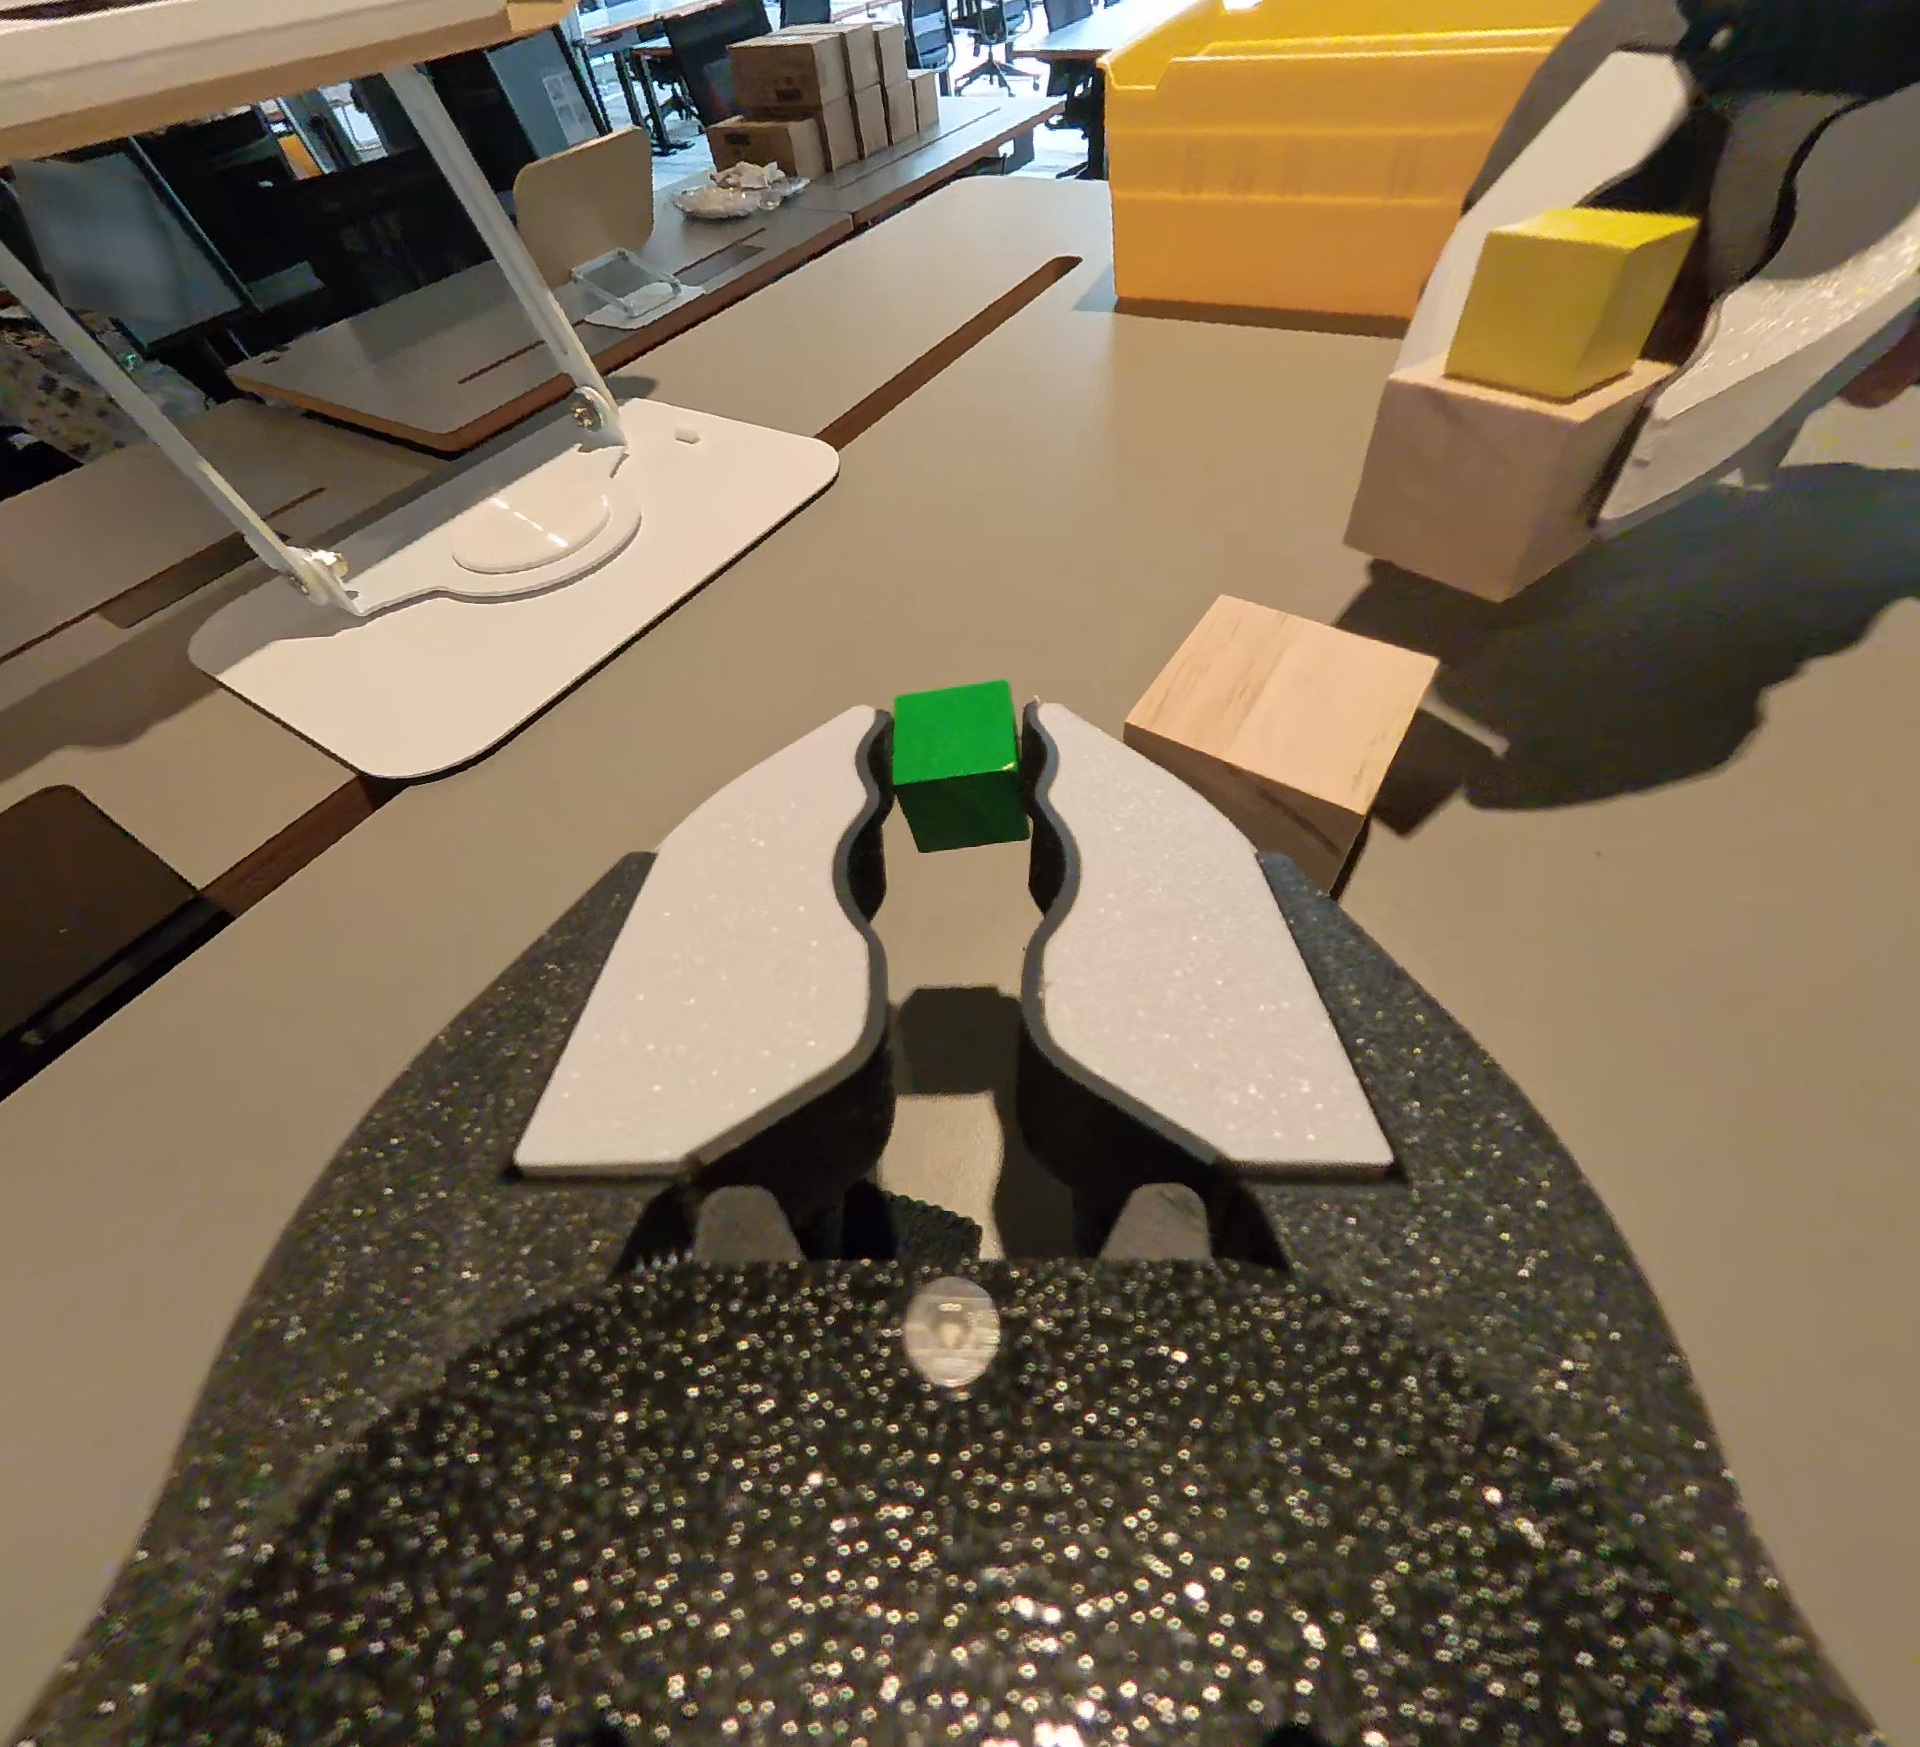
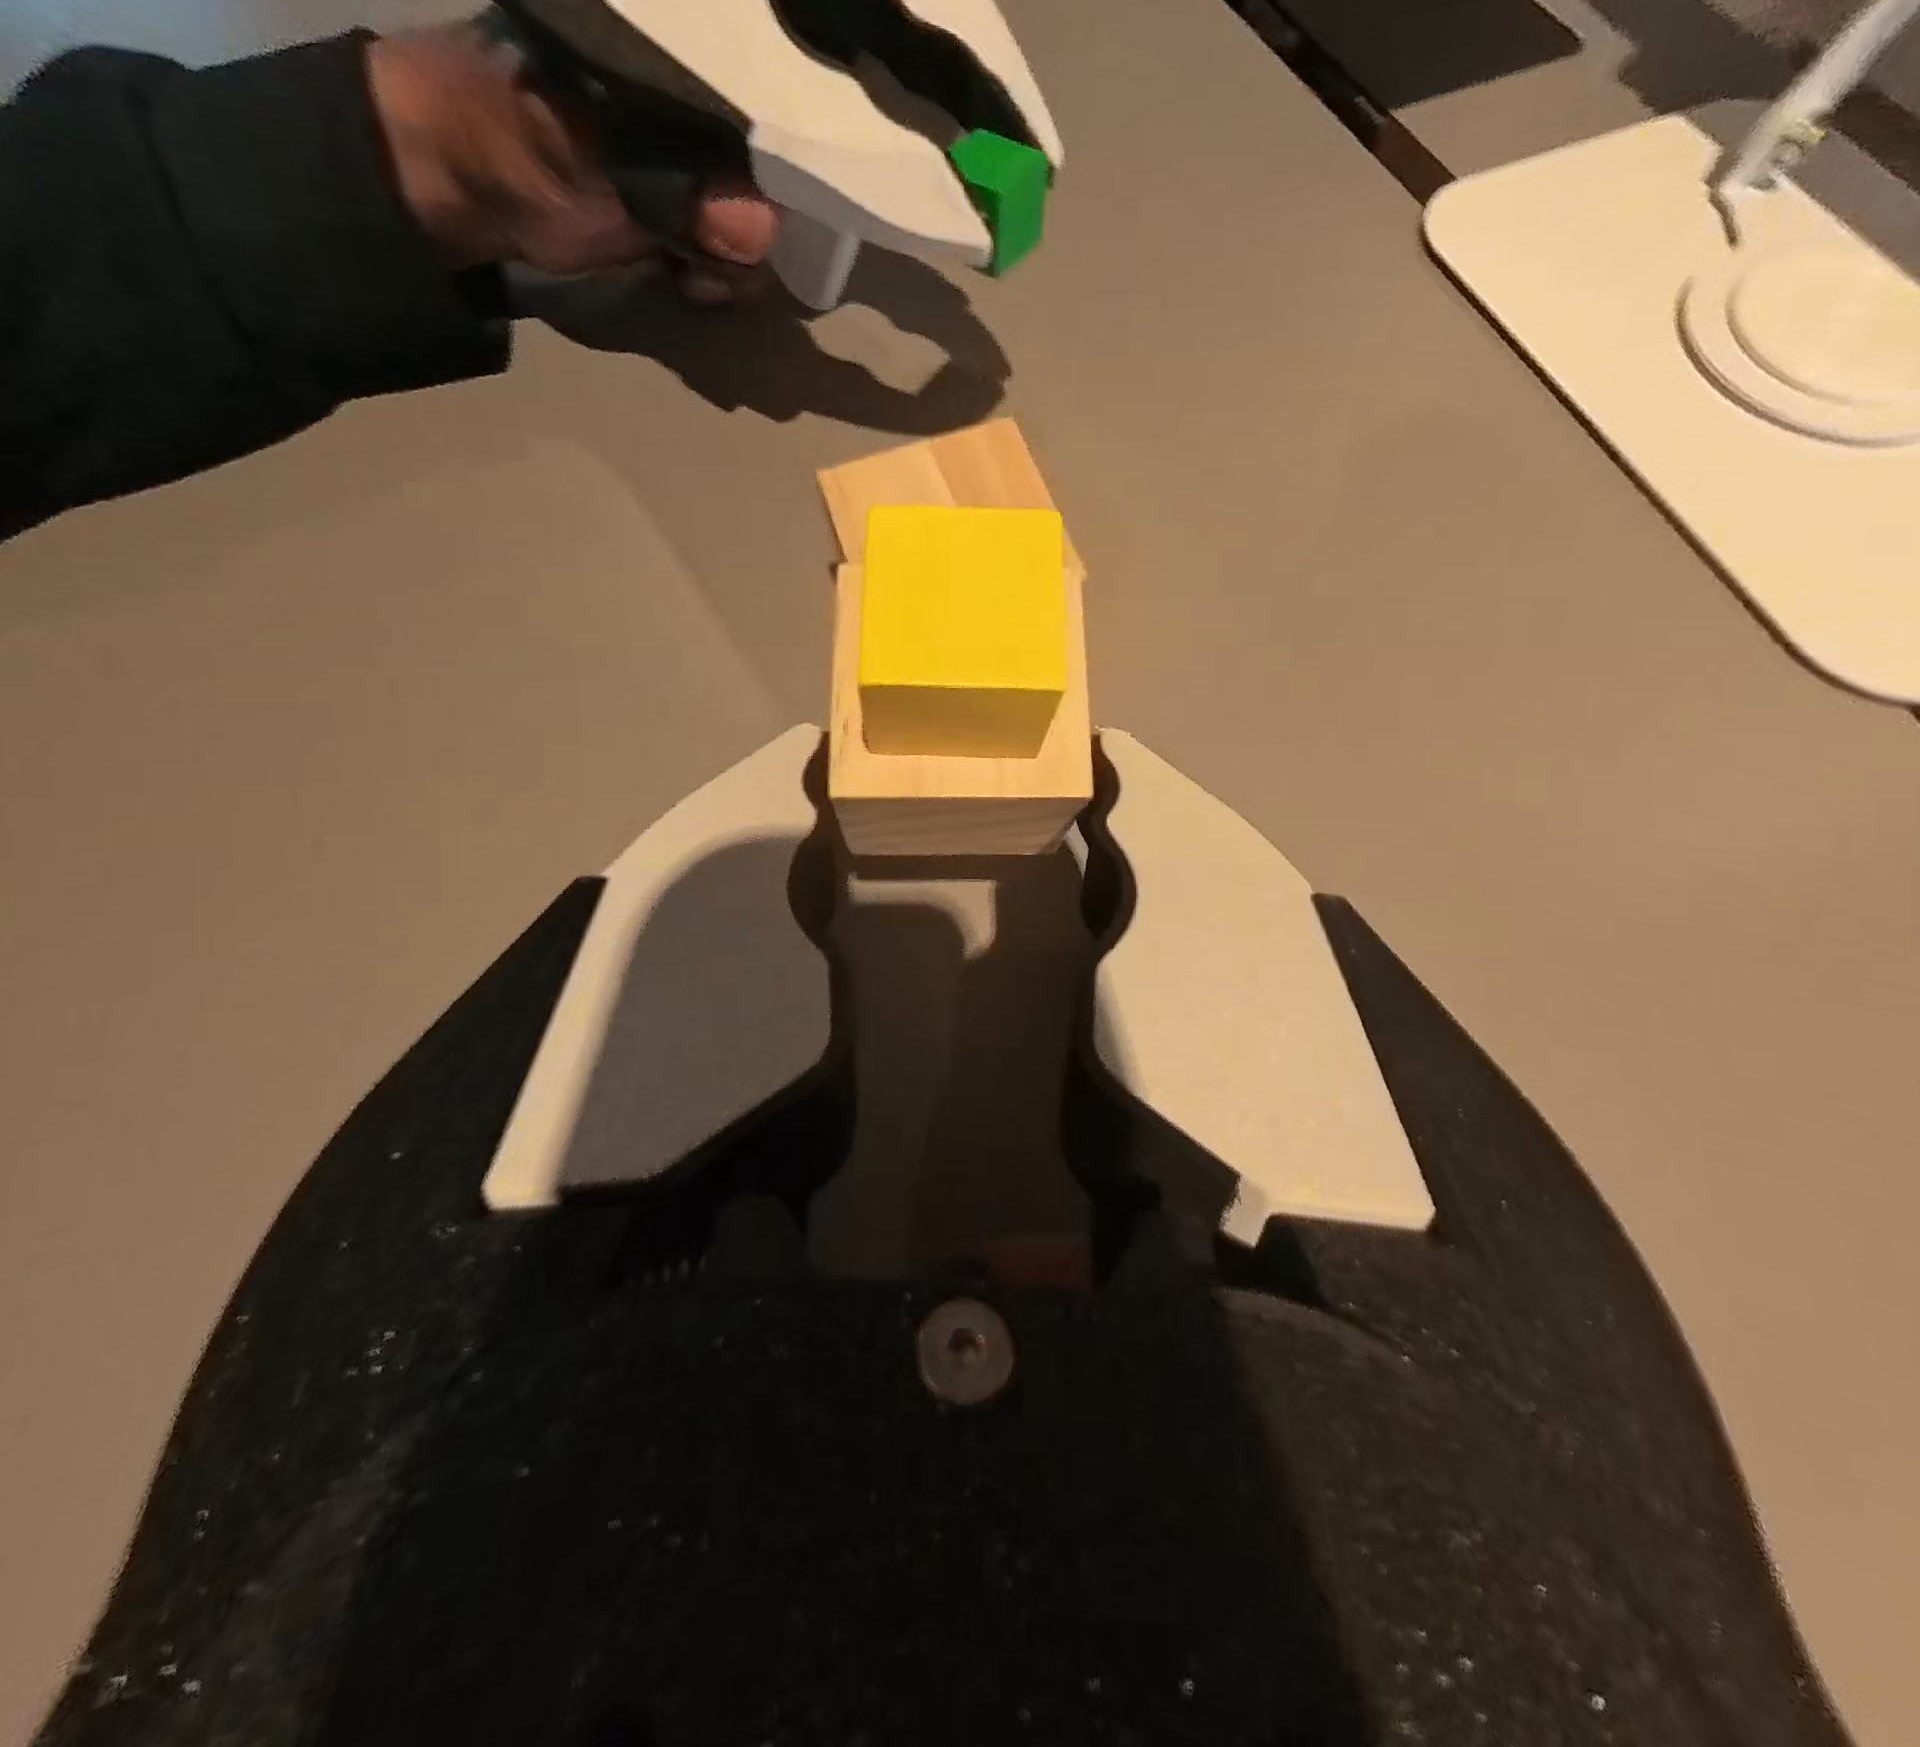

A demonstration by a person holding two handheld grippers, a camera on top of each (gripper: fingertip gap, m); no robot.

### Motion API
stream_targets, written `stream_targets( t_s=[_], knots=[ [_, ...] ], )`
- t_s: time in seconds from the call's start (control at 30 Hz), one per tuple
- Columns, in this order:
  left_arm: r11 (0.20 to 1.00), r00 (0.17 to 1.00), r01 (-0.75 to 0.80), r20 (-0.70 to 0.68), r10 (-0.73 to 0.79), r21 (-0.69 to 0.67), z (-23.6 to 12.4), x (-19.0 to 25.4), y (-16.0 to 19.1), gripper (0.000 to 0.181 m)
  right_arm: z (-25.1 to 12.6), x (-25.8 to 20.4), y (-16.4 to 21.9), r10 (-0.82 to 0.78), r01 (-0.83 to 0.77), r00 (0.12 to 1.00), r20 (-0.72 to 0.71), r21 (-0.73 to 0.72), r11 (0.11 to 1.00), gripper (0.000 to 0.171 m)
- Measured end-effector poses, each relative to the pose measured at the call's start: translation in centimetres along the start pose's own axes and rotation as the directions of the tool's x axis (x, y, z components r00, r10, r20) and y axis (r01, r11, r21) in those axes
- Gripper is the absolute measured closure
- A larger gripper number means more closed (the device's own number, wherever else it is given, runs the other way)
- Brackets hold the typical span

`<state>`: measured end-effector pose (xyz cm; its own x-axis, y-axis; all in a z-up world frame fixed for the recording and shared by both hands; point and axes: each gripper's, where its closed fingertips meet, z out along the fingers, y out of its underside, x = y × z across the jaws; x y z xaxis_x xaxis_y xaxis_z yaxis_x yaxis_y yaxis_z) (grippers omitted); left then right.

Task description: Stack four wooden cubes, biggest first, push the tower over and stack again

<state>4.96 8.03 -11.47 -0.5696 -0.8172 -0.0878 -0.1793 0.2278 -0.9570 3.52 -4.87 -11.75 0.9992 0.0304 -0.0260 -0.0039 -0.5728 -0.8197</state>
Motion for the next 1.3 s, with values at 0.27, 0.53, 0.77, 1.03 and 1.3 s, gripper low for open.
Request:
stream_targets(
  t_s=[0.27,0.53,0.77,1.03,1.3],
  knots=[
    [1.000,1.000,0.011,-0.009,-0.011,-0.001,0.0,0.0,0.0,0.158,1.7,-0.4,-2.5,-0.099,0.107,0.986,0.131,-0.051,0.993,0.126],
    [1.000,1.000,0.013,-0.010,-0.013,-0.003,0.1,-0.1,0.1,0.158,3.8,-0.5,-3.6,-0.147,0.163,0.970,0.196,-0.068,0.984,0.126],
    [1.000,1.000,0.013,-0.009,-0.013,-0.001,0.2,-0.1,0.0,0.158,5.0,-0.4,-3.5,-0.168,0.186,0.964,0.204,-0.068,0.980,0.126],
    [1.000,1.000,0.011,-0.011,-0.011,-0.003,0.3,-0.2,0.0,0.158,5.3,-0.5,-3.2,-0.166,0.183,0.963,0.213,-0.066,0.981,0.126],
    [1.000,1.000,0.011,-0.015,-0.011,-0.007,0.4,-0.2,0.1,0.158,5.4,-0.5,-3.1,-0.164,0.182,0.962,0.218,-0.065,0.981,0.126]
  ],
)
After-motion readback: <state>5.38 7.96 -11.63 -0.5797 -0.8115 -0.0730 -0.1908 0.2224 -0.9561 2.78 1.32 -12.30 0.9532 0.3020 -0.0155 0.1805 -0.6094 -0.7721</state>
